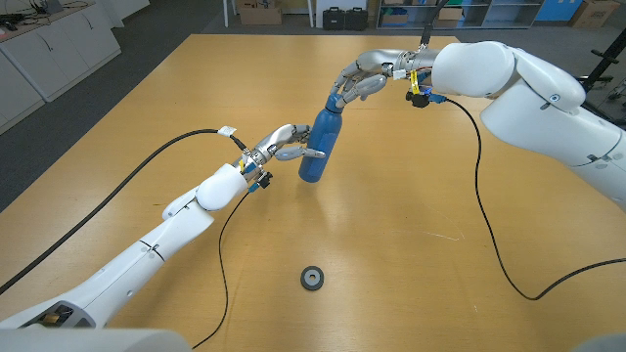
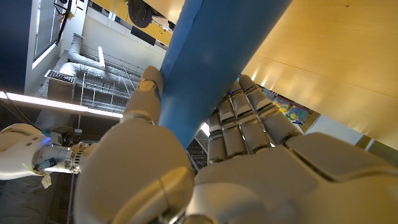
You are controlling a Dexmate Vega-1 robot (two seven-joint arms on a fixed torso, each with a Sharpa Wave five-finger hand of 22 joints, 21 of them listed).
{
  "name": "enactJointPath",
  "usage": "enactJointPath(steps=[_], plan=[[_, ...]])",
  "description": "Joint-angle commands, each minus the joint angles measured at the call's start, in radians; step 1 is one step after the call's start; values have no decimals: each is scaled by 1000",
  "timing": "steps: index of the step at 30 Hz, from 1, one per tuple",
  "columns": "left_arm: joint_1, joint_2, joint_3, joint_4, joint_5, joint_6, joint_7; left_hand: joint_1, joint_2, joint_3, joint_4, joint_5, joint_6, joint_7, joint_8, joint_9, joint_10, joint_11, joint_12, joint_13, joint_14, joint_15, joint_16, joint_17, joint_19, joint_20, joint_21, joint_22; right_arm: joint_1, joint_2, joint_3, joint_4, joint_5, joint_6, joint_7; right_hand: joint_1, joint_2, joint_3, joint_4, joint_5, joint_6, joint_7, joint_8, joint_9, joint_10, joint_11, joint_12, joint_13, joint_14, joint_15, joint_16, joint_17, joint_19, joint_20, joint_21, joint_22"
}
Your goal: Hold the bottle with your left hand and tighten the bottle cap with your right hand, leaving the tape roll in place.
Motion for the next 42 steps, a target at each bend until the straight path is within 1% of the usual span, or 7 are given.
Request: enactJointPath(steps=[1, 7, 12, 22, 29, 33, 42], plan=[[-5, -5, 5, 4, -2, -8, -1, 102, 150, 110, 111, 4, 179, -166, 6, 3, 82, -86, 5, 5, 0, -151, -2, 4, 8, -109, -2, 2, 34, 10, -46, -30, -34, -92, 15, -1, 11, 2, 5, -9, 112, -36, 11, 1, 87, -56, 1, 1, 34, -95, 8, -3, 26, -4, 14, 1], [-6, -10, 4, 8, -2, -18, 5, 102, 150, 110, 110, 4, 182, -166, 6, 3, 83, -86, 5, 5, 0, -151, -2, 4, 8, -109, -2, 2, 52, 17, -72, -52, -50, -149, 20, -11, 10, -1, 11, -14, 142, -35, 16, 0, 119, -56, 0, 0, 72, -92, 18, -5, 47, -13, 23, 1], [-4, -17, 3, 14, 0, -28, 17, 104, 152, 112, 110, 4, 184, -166, 7, 3, 88, -86, 7, 6, 5, -152, 0, 5, 9, -109, -2, 2, 67, 22, -91, -72, -57, -204, 21, -20, 11, -3, 16, -18, 150, -32, 15, 0, 134, -55, -1, -1, 83, -97, 20, -6, 53, -12, 26, 1], [-4, -22, 2, 22, 8, -32, 28, 106, 154, 116, 108, 5, 188, -162, 7, 3, 93, -87, 8, 6, 9, -153, 1, 5, 12, -112, -1, 2, 128, 17, -136, -110, -42, -312, 45, -33, 20, -4, 24, -31, 193, -22, 24, 0, 175, -55, 1, 0, 117, -99, 29, -6, 74, -20, 36, 1], [-5, -17, 2, 21, 8, -33, 22, 108, 154, 117, 106, 5, 190, -164, 7, 3, 92, -87, 8, 7, 9, -153, 1, 4, 12, -112, -1, 2, 222, 5, -234, -137, -65, -394, 75, -53, 16, -12, 31, -45, 242, -15, 36, 0, 224, -54, 7, 1, 158, -99, 44, -3, 99, -34, 48, 2], [-4, -14, 0, 16, 8, -33, 21, 108, 154, 117, 106, 5, 190, -164, 7, 3, 93, -89, 8, 7, 9, -152, 1, 4, 12, -111, -1, 2, 273, 1, -287, -144, -73, -426, 93, -77, 14, -22, 41, -54, 268, -12, 41, 0, 261, -53, 14, 6, 201, -107, 63, 4, 121, -57, 58, 2], [-1, -12, -3, 17, 6, -41, 22, 108, 153, 118, 106, 5, 191, -166, 7, 3, 94, -91, 8, 8, 9, -152, 0, 4, 12, -110, -2, 2, 373, -5, -411, -168, -120, -493, 103, -98, 15, -30, 49, -61, 283, -4, 40, 0, 286, -51, 19, 13, 264, -125, 90, 15, 146, -84, 71, 2]])
